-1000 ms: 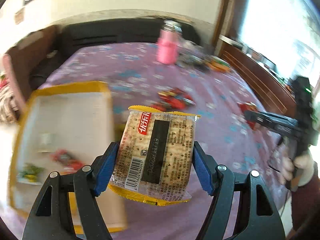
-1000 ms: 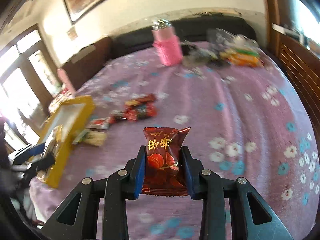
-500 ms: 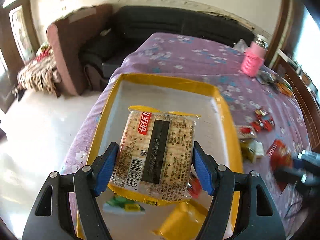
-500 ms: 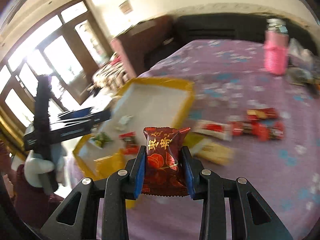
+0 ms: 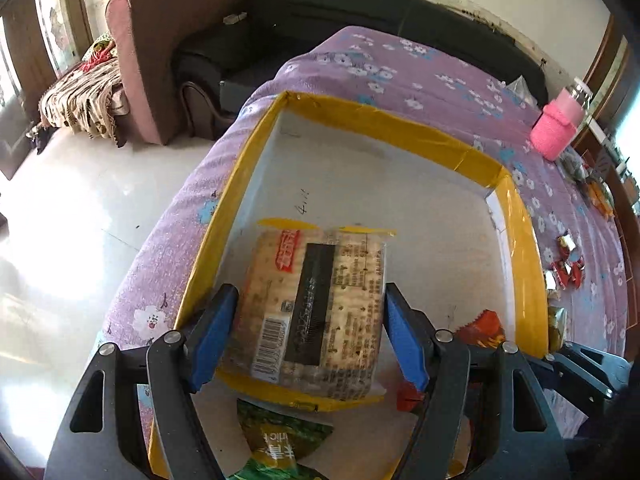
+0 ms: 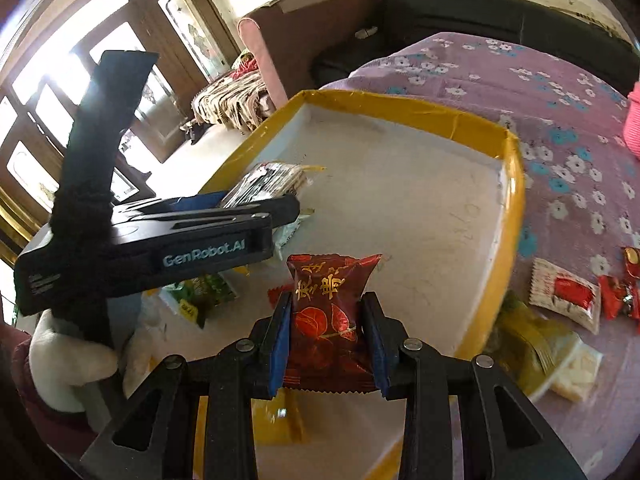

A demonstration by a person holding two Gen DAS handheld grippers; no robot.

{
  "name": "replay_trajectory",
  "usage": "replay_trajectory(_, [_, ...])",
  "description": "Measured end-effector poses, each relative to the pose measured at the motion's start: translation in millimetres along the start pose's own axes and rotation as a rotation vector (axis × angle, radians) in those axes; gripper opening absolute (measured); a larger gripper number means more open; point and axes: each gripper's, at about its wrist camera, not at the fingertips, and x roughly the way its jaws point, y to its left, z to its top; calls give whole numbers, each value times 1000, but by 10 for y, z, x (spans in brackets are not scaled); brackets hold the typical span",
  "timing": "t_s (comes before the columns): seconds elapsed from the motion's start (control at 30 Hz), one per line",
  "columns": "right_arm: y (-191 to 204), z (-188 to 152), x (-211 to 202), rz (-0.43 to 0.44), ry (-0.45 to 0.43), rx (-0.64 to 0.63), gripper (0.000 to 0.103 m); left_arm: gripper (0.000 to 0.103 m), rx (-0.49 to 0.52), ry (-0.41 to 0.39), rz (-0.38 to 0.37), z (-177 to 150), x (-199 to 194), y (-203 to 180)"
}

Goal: Organize snacks
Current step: 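Carry the cracker pack and red candy pack over the tray and open both grippers, then grasp the green-yellow packet with the left gripper while the right grasps the pale wrapped cake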

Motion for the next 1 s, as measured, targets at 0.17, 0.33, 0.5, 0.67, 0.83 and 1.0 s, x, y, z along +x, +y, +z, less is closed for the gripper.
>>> replay_trajectory(0.17, [-47, 65, 1, 8, -36, 29, 40, 72, -37, -26, -44, 49, -109, 50])
replay_trajectory(0.33, [-223, 64, -330, 66, -90, 75, 40, 72, -60, -121, -49, -21, -465, 67])
replay_trajectory(0.5, [-715, -63, -796, 4, -158, 129, 44, 75, -93, -217, -189, -351, -1009, 16])
replay_trajectory(0.67, [-1240, -233, -831, -126, -118, 194, 47, 77, -75, -252, -290, -754, -1235, -196])
replay_trajectory(0.83, [-1294, -252, -622, -115, -87, 229, 47, 77, -79, -225, -337, -989, -1223, -338])
replay_trajectory(1.0, [-1142, -194, -415, -117, -78, 203, 50, 77, -85, -194, -338, -1084, -1163, -385])
